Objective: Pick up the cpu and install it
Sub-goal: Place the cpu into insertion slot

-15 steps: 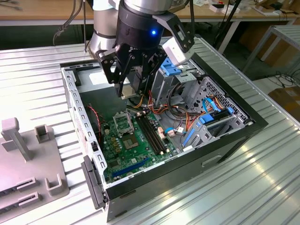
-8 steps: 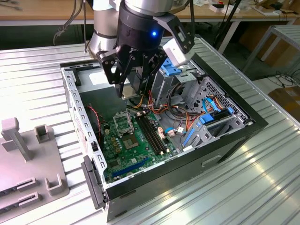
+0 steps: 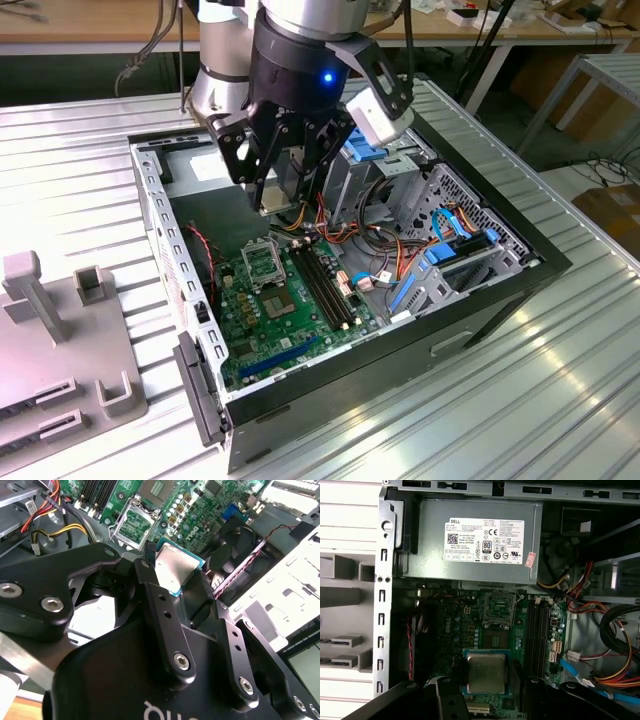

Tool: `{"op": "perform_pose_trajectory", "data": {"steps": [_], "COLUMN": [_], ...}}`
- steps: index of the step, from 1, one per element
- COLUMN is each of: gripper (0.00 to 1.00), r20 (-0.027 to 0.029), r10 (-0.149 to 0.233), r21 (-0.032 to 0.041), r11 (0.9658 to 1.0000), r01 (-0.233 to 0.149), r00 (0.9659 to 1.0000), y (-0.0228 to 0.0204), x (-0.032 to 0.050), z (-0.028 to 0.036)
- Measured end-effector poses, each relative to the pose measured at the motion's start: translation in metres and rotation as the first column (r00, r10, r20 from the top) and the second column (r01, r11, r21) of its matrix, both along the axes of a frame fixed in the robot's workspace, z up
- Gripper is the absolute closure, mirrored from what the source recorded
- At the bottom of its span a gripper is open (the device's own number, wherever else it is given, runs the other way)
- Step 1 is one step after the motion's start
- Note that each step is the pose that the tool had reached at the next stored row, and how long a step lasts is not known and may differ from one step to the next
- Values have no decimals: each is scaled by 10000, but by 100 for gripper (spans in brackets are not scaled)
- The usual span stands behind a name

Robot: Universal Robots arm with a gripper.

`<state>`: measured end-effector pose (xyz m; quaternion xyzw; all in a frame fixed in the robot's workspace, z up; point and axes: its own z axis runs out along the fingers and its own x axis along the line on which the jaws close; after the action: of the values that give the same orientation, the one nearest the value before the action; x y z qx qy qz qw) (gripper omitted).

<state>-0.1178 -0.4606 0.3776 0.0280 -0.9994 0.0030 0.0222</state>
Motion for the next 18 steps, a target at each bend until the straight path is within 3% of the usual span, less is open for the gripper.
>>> {"op": "perform_pose_trajectory", "data": {"steps": [11, 18], "gripper": [53, 53], "r20": [-1, 0], "r10": [0, 0], "r21": [0, 0], "r11": [10000, 10000], "r01": [0, 0], "r00": [10000, 10000], "y": [-18, -46], "x": [0, 1], "z": [-95, -228]}}
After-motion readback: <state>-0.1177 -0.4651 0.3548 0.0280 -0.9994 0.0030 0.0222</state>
